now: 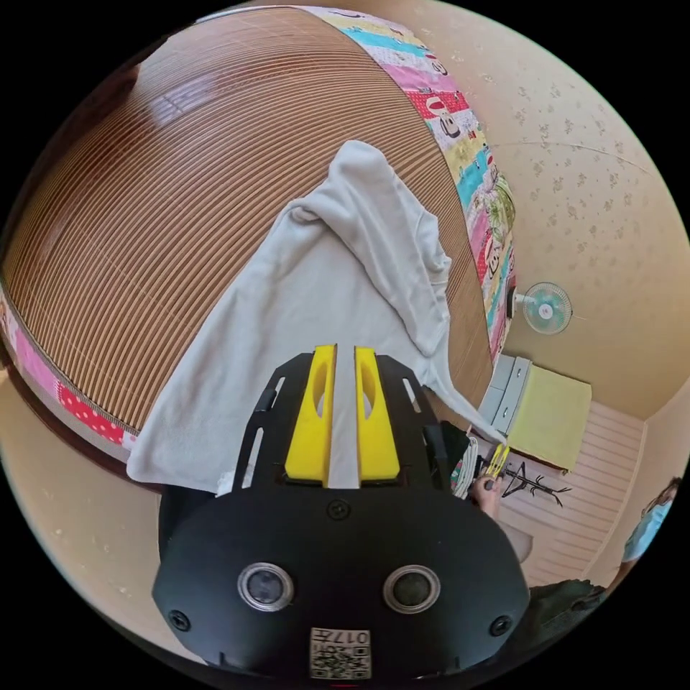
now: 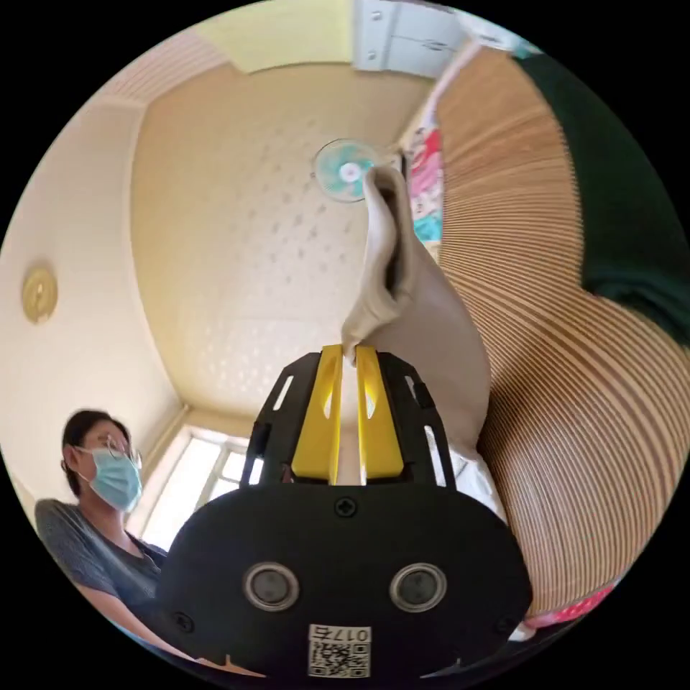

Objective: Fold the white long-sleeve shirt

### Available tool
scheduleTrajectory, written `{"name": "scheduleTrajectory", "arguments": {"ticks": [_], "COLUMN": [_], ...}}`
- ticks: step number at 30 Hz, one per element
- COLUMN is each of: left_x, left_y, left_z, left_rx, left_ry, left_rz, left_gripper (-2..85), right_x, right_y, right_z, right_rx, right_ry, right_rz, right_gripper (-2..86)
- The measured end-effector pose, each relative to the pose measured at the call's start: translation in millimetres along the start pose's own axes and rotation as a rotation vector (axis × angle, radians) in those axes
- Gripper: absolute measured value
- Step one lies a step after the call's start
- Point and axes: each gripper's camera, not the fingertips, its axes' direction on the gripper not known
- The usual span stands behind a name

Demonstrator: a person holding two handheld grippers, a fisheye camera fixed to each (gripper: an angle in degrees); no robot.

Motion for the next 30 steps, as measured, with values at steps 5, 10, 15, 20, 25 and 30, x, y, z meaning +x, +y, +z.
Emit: {"name": "scheduleTrajectory", "arguments": {"ticks": [5,10,15,20,25,30], "left_x": [16.7,-9.5,-45.7,-27.1,46.8,114.5], "left_y": [27.9,59.0,80.0,46.9,-34.7,-127.2], "left_z": [5.1,28.5,34.3,52.7,90.8,122.5], "left_rx": [-0.01,-0.016,0.034,0.056,0.069,0.108], "left_ry": [0.007,-0.04,-0.028,-0.024,-0.089,-0.21], "left_rz": [0.124,0.1,0.016,0.125,0.343,0.473], "left_gripper": [5.4,5.5,5.2,5.4,7.2,14.1], "right_x": [-110.5,-35.8,28.1,90.6,132.2,122.0], "right_y": [62.9,267.5,387.3,422.3,406.3,381.6], "right_z": [203.1,416.4,410.6,312.7,223.5,191.8], "right_rx": [-0.419,-1.035,-1.214,-1.269,-1.252,-1.143], "right_ry": [-0.178,-0.217,-0.164,0.098,0.277,0.294], "right_rz": [-0.417,-0.256,-0.109,-0.032,0.059,0.054], "right_gripper": [0.8,0.4,0.5,0.5,0.6,0.4]}}
